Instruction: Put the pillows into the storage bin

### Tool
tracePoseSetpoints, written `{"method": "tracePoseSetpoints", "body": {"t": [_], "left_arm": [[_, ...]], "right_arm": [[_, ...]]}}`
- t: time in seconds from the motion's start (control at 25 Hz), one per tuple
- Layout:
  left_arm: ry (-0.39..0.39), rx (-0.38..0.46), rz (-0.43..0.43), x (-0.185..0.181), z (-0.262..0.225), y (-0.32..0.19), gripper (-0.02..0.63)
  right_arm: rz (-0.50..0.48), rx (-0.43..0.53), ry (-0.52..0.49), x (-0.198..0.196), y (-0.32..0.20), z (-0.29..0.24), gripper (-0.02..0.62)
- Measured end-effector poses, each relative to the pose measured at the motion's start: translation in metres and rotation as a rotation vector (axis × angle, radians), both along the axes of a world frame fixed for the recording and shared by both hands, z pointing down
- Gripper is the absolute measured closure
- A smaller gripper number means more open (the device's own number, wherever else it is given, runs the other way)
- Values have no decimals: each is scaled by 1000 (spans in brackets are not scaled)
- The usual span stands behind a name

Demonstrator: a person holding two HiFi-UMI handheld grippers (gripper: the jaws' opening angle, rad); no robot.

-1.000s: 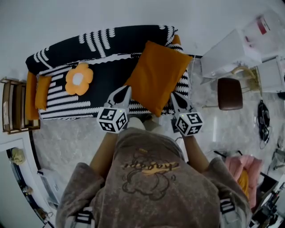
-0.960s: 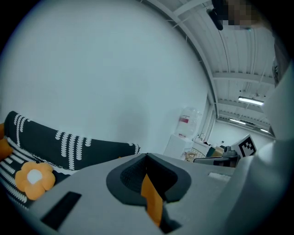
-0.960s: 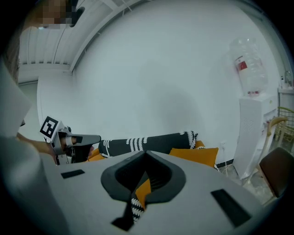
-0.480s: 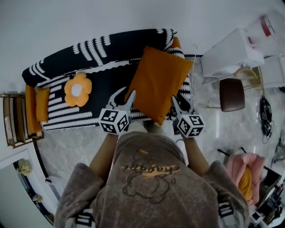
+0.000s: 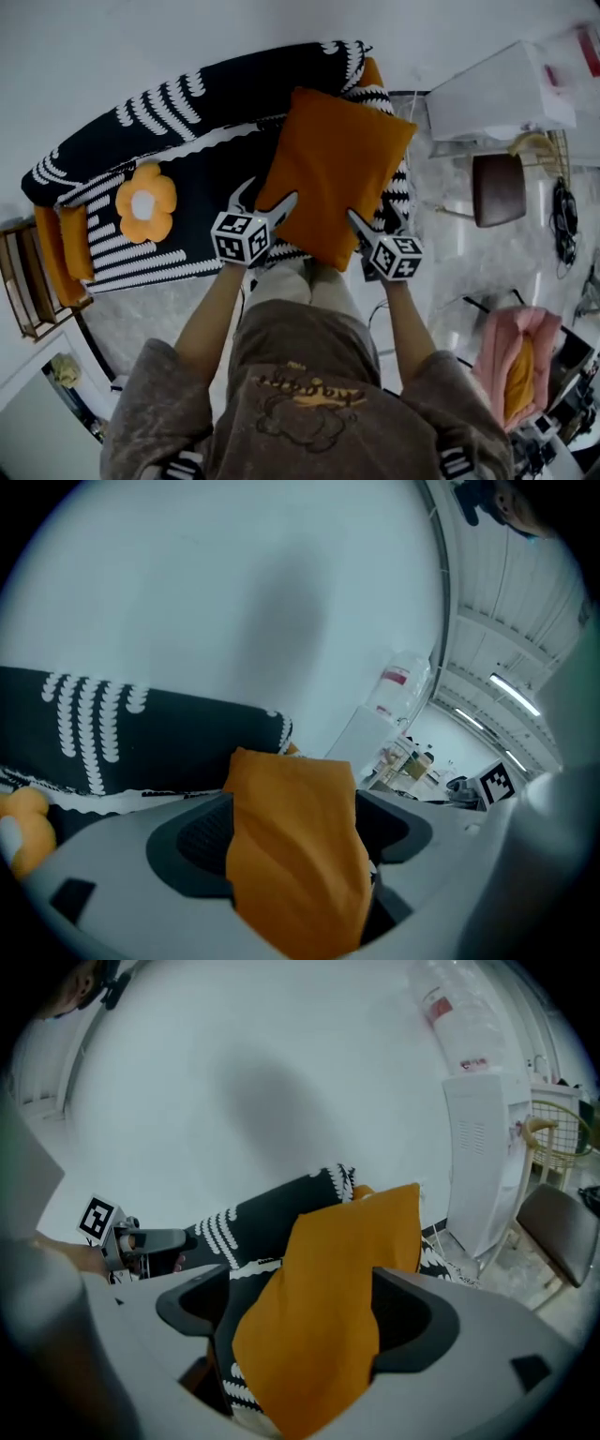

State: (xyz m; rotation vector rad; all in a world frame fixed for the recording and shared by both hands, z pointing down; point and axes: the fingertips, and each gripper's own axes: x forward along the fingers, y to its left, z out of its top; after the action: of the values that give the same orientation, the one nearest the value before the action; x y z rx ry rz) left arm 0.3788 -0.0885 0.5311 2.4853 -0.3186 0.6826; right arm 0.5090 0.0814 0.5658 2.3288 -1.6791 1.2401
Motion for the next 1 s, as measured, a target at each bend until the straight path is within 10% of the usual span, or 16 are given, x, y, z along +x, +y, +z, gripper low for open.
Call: {"method": "tracePoseSetpoints", "body": {"t": [0.48, 0.8, 1.0], "left_arm": [[-147, -77, 63, 46, 226, -49, 209], [-87, -178, 67, 52, 280, -41, 214], [-148, -212, 164, 54, 259, -28, 462]], "right_arm": [[80, -158, 50, 40, -5, 162, 138], [167, -130, 178, 54, 5, 185, 293], [185, -148, 123, 48, 6, 174, 481]]}}
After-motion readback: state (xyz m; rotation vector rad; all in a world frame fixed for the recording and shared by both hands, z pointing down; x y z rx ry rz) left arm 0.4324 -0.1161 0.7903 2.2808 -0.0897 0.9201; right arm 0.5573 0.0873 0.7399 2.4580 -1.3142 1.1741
